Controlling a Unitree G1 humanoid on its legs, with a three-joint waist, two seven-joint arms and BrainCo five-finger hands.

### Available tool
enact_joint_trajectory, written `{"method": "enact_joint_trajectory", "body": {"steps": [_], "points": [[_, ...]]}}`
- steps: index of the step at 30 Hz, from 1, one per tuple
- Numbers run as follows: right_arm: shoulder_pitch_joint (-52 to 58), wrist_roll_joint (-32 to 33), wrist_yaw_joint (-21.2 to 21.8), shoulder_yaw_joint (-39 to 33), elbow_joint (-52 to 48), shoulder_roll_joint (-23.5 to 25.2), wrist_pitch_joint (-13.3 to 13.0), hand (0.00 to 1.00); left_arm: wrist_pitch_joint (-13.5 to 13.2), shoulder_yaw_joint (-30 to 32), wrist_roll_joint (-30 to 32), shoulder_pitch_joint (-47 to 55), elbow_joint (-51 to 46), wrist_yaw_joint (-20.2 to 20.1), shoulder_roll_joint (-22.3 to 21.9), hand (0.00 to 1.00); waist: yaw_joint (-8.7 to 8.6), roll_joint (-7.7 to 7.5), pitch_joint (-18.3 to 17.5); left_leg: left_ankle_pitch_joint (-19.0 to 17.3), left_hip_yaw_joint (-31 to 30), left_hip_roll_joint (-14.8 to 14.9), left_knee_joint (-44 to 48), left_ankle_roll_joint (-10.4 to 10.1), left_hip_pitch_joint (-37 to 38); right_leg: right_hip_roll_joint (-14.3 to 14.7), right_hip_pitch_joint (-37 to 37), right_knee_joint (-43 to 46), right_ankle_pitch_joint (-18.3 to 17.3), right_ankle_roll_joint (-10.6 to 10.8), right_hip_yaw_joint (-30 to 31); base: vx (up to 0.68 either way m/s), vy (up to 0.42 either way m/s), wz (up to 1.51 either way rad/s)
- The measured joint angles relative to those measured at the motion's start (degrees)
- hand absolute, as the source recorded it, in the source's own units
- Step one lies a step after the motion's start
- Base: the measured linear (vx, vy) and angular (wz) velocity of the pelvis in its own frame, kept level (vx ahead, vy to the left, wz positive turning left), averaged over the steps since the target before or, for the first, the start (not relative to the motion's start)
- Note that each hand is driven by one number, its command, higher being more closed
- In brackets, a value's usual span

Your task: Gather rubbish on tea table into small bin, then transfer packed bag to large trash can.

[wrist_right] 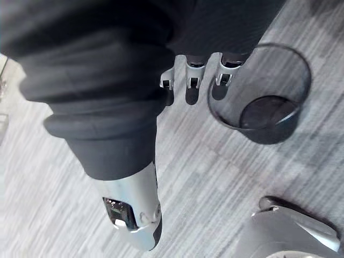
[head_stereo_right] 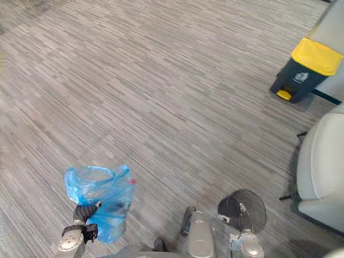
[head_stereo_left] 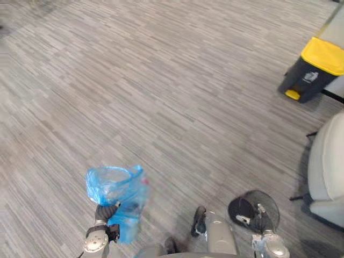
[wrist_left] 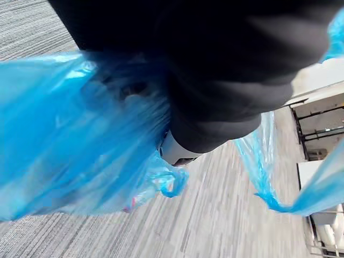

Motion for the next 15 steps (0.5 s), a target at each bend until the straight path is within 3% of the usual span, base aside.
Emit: {"method": "enact_joint_trajectory", "body": {"steps": [2, 5, 6, 7, 8, 9, 11, 12, 14, 15], "points": [[0.03, 0.83, -0.20, -0.28, -1.36, 0.24, -0.21, 0.00, -0.07, -0.06, -0.53, -1.05, -1.54, -0.22, 0.15, 1.00, 0.51, -1.91, 0.71, -1.58, 1.11, 0.90, -0.17, 1.46, -3.40, 0.02, 4.92, -4.46, -0.40, 0.09, 3.71, 0.50, -0.016, -0.81], [-0.25, 0.87, -0.71, -1.29, -1.95, 0.25, -0.19, 0.00, -0.68, -0.03, -1.02, -1.21, -4.30, -1.20, 0.33, 1.00, 2.45, -3.07, 1.08, -1.12, -2.49, -0.57, -11.08, 0.86, -12.07, -1.09, 9.02, -8.58, -1.74, 2.33, 10.40, 0.49, 0.128, -1.09], [-0.88, 0.87, -0.97, -1.60, -1.16, 0.00, -0.14, 0.00, -0.65, 0.03, -1.27, -1.18, -4.29, -1.15, 0.24, 1.00, 2.52, -2.74, 0.93, 1.78, -8.02, -3.20, -22.17, -2.07, -13.97, -1.99, 9.80, -8.56, -2.90, 4.84, 13.05, 0.36, 0.236, -0.91], [-1.24, 0.87, -0.97, -1.85, -0.39, -0.33, -0.23, 0.00, -0.65, 0.07, -1.29, -0.69, -4.25, -1.15, -0.02, 1.00, 2.41, -2.04, 0.77, 4.74, -11.02, -4.06, -29.96, -3.52, -13.12, -1.99, 10.19, -8.43, -3.56, 5.72, 14.44, 0.56, 0.418, -1.46], [-1.52, 0.81, -0.98, -2.11, 1.26, -1.50, -0.22, 0.00, -0.62, 0.25, -1.29, 0.72, -4.03, -1.11, -0.94, 1.00, 3.29, 0.54, -0.08, 16.49, -15.45, -3.07, -40.83, -5.64, -10.35, -0.57, 10.62, -7.58, -5.75, 8.65, 18.10, 0.50, 0.417, -1.45], [-2.33, 0.78, -1.09, -2.10, 3.67, -0.55, 0.09, 0.00, -0.23, 0.43, -1.29, 0.80, -3.26, -0.94, -1.15, 1.00, 3.41, -0.86, -0.37, 17.24, -13.74, -3.87, -38.68, -3.46, -9.70, -2.31, 10.72, -6.54, -6.63, 9.39, 20.47, 0.57, 0.445, -1.50], [-1.36, 0.65, -0.63, -1.69, 3.89, 0.50, 0.12, 0.00, -0.15, 1.99, -1.27, 0.22, -4.63, -1.15, -0.85, 1.00, 3.22, -2.68, -1.58, 8.74, -9.74, -4.19, -32.08, -2.45, -9.47, -4.36, 7.56, -0.43, -6.32, 9.72, 23.07, 0.48, 0.312, -1.08], [-1.47, 0.45, -0.56, -1.70, 3.91, 0.50, 0.13, 0.00, -0.15, 2.09, -1.29, 0.47, -4.80, -1.12, -1.13, 1.00, 3.17, -3.00, -1.76, 6.72, -8.05, -4.11, -30.66, -2.27, -8.53, -5.02, 6.53, 2.39, -6.34, 10.67, 24.30, 0.41, 0.266, -1.19], [-2.56, -0.64, -0.38, -1.20, 3.95, 0.47, 0.14, 0.00, -0.02, 1.69, -1.28, 1.78, -4.91, -1.16, -0.97, 1.00, 2.43, -3.18, -1.68, 1.58, -1.84, -4.12, -30.30, -1.31, -1.23, -7.53, -1.65, 21.71, -1.92, 19.55, 25.96, 0.41, 0.239, -1.24], [-2.89, -0.96, -0.31, -0.83, 3.92, 0.53, 0.13, 0.00, -0.02, 1.60, -1.28, 2.01, -5.05, -1.15, -0.62, 1.00, 1.96, -3.17, -1.67, 1.02, -0.53, -4.14, -30.76, -1.36, 0.80, -8.06, -3.64, 26.24, -1.29, 19.41, 24.95, 0.42, 0.159, -0.96]]}}
